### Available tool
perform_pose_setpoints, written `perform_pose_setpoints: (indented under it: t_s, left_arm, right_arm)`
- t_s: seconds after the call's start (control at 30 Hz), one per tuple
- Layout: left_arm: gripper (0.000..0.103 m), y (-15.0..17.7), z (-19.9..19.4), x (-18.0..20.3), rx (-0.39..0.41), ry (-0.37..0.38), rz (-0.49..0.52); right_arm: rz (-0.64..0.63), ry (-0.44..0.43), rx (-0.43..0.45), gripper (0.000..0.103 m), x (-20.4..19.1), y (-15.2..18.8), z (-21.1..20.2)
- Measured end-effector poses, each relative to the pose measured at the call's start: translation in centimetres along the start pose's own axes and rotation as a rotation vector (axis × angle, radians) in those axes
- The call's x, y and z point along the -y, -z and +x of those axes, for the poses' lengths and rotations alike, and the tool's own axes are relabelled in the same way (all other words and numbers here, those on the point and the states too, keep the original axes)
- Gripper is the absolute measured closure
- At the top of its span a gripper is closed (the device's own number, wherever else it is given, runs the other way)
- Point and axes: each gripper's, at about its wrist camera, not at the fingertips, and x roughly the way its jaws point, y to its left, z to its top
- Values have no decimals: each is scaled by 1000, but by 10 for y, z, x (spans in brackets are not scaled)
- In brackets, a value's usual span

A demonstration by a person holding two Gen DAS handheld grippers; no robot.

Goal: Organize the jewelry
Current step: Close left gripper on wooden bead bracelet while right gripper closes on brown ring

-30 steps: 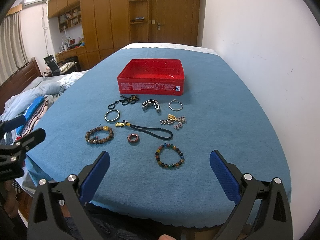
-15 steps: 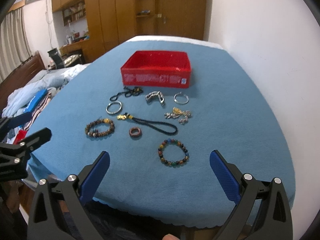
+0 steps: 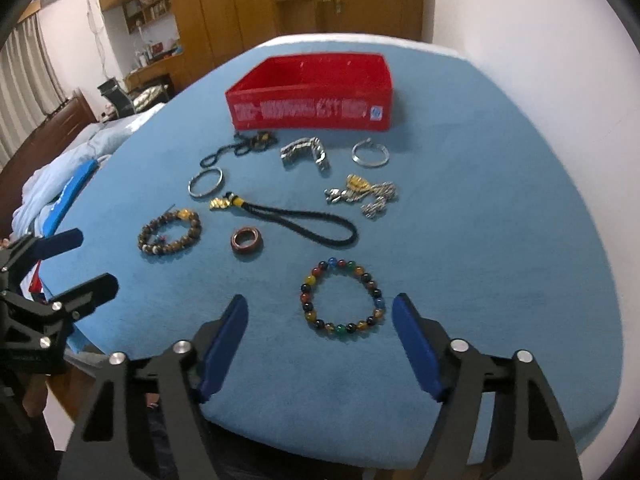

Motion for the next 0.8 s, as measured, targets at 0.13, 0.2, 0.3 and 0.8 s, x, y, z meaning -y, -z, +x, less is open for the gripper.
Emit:
perform_pose_setpoints:
  t_s: [0.13,0.2,0.3,0.8]
  left_arm:
    - [3,-3,17,0,-13,2,12]
    - [3,-5,27,-2,-29,4,15]
    - [3,-6,40,-5,-48,-6,25]
    - [25,-3,79,-16,-96,-18,84]
  right_arm:
    - [-15,-65,-29,46,-8,-6,24]
    - [-27,-76,-35,48,-14,-8,30]
    - [-40,-94,-46,48,-24,-14,44]
    - [-133,-78,-85,52,-60,-31,88]
